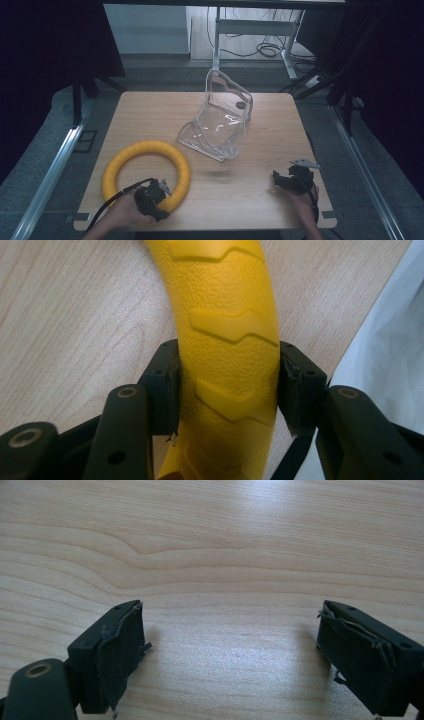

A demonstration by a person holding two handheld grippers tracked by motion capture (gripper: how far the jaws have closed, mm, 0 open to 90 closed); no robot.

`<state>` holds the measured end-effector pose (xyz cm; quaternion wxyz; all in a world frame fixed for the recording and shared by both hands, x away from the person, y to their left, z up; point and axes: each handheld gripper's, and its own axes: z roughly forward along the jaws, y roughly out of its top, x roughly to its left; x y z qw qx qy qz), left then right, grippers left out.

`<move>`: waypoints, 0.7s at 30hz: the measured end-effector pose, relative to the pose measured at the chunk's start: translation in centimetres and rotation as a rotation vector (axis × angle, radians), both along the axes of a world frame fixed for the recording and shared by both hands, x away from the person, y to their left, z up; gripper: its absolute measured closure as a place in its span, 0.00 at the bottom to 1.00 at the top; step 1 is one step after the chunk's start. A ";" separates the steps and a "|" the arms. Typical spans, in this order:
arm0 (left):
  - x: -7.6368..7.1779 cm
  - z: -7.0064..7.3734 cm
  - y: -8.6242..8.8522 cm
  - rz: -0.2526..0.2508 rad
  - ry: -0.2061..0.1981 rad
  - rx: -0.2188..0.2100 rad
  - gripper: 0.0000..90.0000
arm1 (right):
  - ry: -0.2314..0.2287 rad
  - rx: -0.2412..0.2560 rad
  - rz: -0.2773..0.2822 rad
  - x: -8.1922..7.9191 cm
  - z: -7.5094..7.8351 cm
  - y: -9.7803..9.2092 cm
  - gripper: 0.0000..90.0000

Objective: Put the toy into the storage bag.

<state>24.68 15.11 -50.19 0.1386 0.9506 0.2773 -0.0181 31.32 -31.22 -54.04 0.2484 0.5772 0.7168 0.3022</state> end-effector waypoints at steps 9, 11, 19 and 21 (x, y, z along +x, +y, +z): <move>-0.3 -0.1 0.4 0.039 -0.059 -0.108 0.57 | 0.000 0.000 -0.001 0.0 0.0 0.0 0.14; -0.2 0.3 0.7 0.047 -0.068 -0.147 0.57 | -0.001 0.000 -0.002 0.0 0.0 0.0 0.14; -0.1 3.0 3.0 0.093 -0.109 -0.351 0.57 | 0.003 -0.001 -0.005 0.0 0.0 0.0 0.14; -0.2 3.6 3.4 0.104 -0.135 -0.390 0.57 | 0.003 0.000 -0.007 0.0 0.0 0.0 0.14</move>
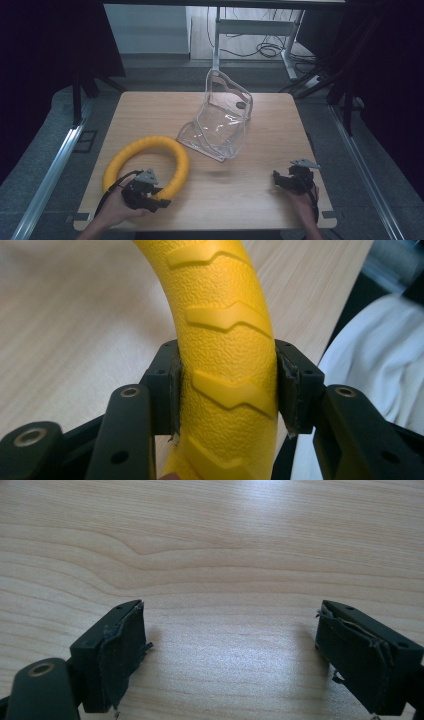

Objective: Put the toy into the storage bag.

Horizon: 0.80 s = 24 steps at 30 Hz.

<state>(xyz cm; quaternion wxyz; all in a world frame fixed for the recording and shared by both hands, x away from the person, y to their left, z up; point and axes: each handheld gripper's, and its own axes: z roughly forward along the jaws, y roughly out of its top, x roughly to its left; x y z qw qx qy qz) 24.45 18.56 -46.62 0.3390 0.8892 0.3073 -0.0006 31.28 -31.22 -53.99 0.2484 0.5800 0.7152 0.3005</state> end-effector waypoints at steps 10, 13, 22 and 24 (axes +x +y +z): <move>-0.4 3.1 2.8 0.073 -0.121 -0.148 0.58 | -0.001 0.003 -0.002 0.0 0.0 0.0 0.15; -0.6 3.9 3.5 0.095 -0.156 -0.176 0.58 | -0.001 0.003 -0.002 0.0 0.0 0.0 0.15; -0.4 5.2 4.9 0.130 -0.193 -0.308 0.58 | -0.001 0.002 -0.002 0.0 0.0 0.0 0.15; -0.3 5.5 5.2 0.135 -0.196 -0.332 0.58 | -0.001 0.002 -0.002 0.0 0.0 0.0 0.15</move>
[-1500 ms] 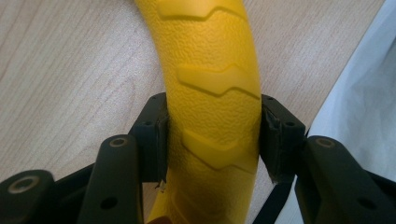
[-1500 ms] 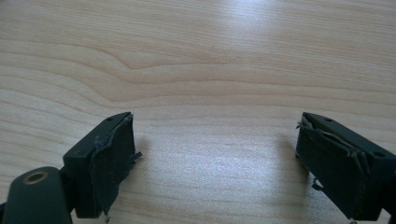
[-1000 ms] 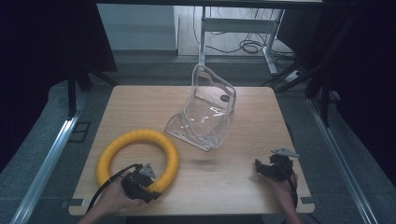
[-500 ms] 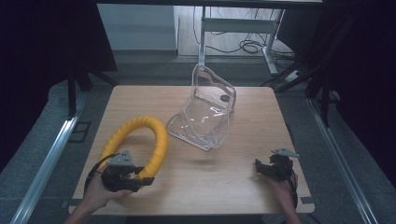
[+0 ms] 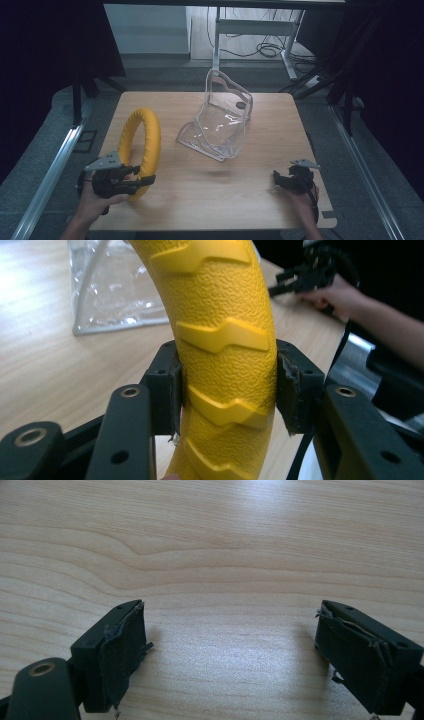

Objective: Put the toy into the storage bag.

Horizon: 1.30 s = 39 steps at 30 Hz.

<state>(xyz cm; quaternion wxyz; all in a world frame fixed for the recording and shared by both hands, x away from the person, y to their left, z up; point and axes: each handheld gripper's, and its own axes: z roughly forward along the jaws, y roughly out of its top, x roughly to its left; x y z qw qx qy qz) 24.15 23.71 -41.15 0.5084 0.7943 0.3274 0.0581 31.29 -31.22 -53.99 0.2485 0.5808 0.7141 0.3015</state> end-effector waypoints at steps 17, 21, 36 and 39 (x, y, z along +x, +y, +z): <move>0.3 1.4 0.4 0.019 -0.060 -0.141 0.57 | 0.001 0.001 0.000 0.0 0.0 0.0 0.15; 0.3 2.0 0.3 0.018 -0.082 -0.161 0.57 | -0.001 0.000 -0.001 0.0 0.0 0.0 0.15; 1.2 2.8 -0.6 0.081 -0.148 -0.188 0.57 | -0.001 0.003 -0.001 0.0 0.0 0.0 0.15; 1.3 3.0 -0.9 0.105 -0.167 -0.183 0.57 | 0.000 0.003 -0.002 0.0 0.0 0.0 0.15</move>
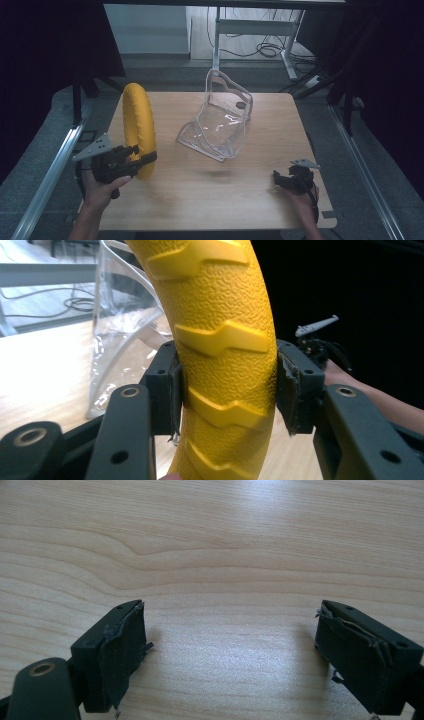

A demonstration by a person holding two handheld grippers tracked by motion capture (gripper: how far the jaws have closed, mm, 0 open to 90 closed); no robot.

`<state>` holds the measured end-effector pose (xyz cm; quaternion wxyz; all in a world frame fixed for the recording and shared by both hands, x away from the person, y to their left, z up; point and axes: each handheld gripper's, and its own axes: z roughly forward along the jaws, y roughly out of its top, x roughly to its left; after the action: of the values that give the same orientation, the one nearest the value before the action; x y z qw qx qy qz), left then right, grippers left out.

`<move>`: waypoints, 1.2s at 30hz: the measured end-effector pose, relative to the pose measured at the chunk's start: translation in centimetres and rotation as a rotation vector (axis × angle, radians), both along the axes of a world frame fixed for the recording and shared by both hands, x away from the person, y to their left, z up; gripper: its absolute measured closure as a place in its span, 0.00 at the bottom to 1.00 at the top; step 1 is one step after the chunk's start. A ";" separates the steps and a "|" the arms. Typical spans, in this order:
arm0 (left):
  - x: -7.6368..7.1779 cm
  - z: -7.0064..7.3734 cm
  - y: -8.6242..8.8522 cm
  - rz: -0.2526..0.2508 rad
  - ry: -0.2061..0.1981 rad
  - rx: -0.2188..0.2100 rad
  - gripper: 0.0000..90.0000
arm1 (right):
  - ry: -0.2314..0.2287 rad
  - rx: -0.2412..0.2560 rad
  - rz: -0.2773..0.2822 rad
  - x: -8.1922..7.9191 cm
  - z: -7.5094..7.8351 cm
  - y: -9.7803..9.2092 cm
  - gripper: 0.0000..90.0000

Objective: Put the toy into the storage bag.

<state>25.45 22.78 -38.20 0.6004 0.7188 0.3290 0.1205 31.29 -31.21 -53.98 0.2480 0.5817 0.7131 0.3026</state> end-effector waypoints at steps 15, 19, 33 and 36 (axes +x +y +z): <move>0.4 1.9 -3.6 0.065 -0.136 -0.015 0.57 | 0.000 -0.004 0.001 0.0 0.0 0.0 0.15; 0.7 2.2 -4.5 0.066 -0.163 -0.023 0.57 | 0.003 -0.001 -0.001 0.0 0.0 0.0 0.15; 2.1 3.2 -7.1 0.065 -0.187 -0.064 0.57 | 0.002 -0.002 0.000 0.0 0.0 0.0 0.15; 2.3 3.5 -7.4 0.067 -0.195 -0.072 0.57 | 0.001 -0.003 0.000 0.0 0.0 0.0 0.15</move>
<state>27.70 15.42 -34.72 0.6505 0.6703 0.2971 0.1980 31.28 -31.24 -53.97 0.2486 0.5814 0.7137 0.3012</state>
